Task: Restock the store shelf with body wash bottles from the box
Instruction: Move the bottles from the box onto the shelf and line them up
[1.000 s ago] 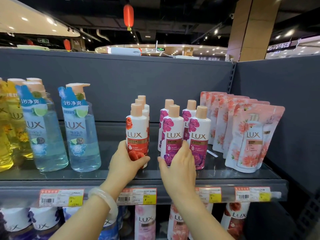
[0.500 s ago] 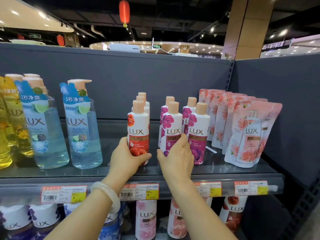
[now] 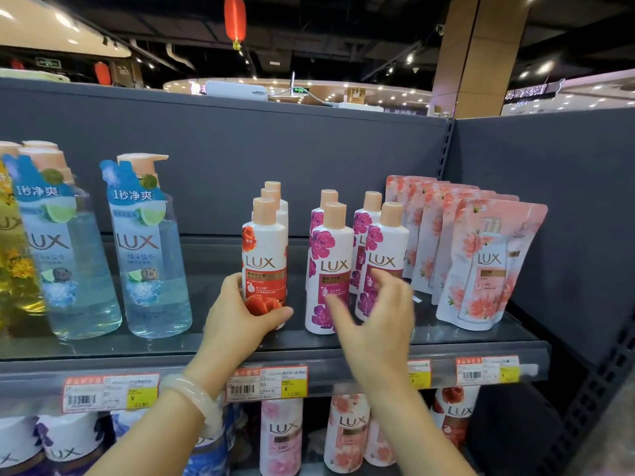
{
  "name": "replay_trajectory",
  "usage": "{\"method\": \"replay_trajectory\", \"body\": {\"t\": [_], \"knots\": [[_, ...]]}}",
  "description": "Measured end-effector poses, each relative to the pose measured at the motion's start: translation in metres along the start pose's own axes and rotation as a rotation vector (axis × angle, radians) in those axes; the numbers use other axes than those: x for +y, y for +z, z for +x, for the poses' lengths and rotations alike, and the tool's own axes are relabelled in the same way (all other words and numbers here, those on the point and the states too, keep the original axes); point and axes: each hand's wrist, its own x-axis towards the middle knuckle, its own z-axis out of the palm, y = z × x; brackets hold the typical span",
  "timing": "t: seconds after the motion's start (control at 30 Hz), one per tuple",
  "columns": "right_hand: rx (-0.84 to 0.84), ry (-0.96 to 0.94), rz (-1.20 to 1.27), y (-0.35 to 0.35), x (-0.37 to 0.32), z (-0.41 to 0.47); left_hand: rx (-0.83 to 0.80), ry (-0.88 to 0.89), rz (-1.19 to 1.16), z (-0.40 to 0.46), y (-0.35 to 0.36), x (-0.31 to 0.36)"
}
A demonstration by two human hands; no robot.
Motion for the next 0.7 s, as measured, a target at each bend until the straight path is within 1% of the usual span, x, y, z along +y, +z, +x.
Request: {"method": "replay_trajectory", "body": {"t": [0.03, 0.07, 0.1, 0.17, 0.2, 0.23, 0.33, 0.53, 0.7], "knots": [[0.051, 0.020, 0.041, -0.009, 0.009, 0.005, -0.007, -0.007, -0.014, 0.001, -0.002, 0.000], [0.059, 0.081, 0.075, -0.019, 0.019, 0.013, -0.012, -0.015, -0.028, 0.001, -0.003, -0.001], [0.006, 0.168, 0.119, -0.027, 0.028, 0.023, -0.015, -0.023, -0.040, 0.001, -0.004, -0.001], [-0.241, 0.337, 0.279, -0.036, 0.041, 0.043, -0.018, -0.033, -0.045, 0.002, -0.004, -0.002], [-0.370, 0.379, 0.359, -0.037, 0.044, 0.051, -0.016, -0.033, -0.040, 0.002, -0.004, -0.002], [-0.461, 0.395, 0.404, -0.036, 0.047, 0.056, -0.012, -0.031, -0.036, 0.002, -0.003, -0.002], [-0.564, 0.371, 0.387, -0.031, 0.057, 0.063, -0.014, -0.029, -0.055, 0.001, -0.002, 0.001], [-0.674, 0.298, 0.384, -0.036, 0.063, 0.065, -0.073, -0.051, -0.062, 0.001, -0.005, 0.001], [-0.734, 0.281, 0.391, -0.037, 0.067, 0.065, -0.066, -0.046, -0.033, -0.002, -0.004, 0.002]]}}
